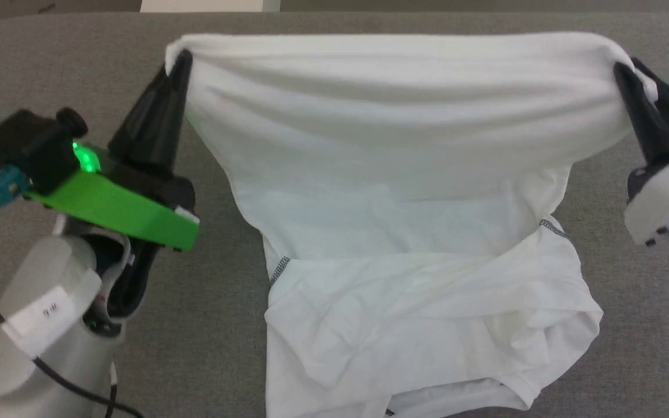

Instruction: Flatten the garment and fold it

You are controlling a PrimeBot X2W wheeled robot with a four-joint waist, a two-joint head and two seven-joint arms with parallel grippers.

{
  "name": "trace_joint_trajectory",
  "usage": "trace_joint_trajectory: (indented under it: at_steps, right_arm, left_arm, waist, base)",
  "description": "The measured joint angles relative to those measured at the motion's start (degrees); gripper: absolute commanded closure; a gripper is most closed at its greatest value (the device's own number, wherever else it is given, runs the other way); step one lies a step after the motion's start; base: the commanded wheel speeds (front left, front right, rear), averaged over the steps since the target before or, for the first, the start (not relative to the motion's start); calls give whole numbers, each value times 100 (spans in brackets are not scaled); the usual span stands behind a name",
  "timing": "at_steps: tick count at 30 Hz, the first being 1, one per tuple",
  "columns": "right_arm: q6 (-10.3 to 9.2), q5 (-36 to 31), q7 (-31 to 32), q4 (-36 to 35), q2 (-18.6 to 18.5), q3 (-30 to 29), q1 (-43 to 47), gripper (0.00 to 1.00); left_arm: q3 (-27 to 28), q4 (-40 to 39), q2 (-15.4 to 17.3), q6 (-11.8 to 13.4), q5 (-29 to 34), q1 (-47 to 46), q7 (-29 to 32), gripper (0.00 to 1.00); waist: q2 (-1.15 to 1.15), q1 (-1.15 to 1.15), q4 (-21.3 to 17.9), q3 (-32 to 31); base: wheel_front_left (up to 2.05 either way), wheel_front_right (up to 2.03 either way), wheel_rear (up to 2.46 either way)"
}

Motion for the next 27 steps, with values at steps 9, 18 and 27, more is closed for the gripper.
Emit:
trace_joint_trajectory:
  at_steps: [9, 18, 27]
  right_arm:
    - [0, 56, 74, -1033, 520, -559, 2002, 100]
    - [0, 141, -18, -1031, 866, -767, 3414, 100]
    - [-1, 227, -2, -755, 816, -595, 4200, 100]
  left_arm:
    - [-315, -1232, 272, 387, 180, 1872, -148, 100]
    - [-723, -1280, 261, 411, -88, 3149, -241, 100]
    - [-1277, -821, 346, 242, -361, 3750, 237, 100]
  waist:
    - [0, 0, 156, -361]
    - [0, 0, 214, -524]
    - [0, 0, 116, -734]
  base:
    - [0, 0, 0]
    - [0, 0, 0]
    - [0, 0, 0]
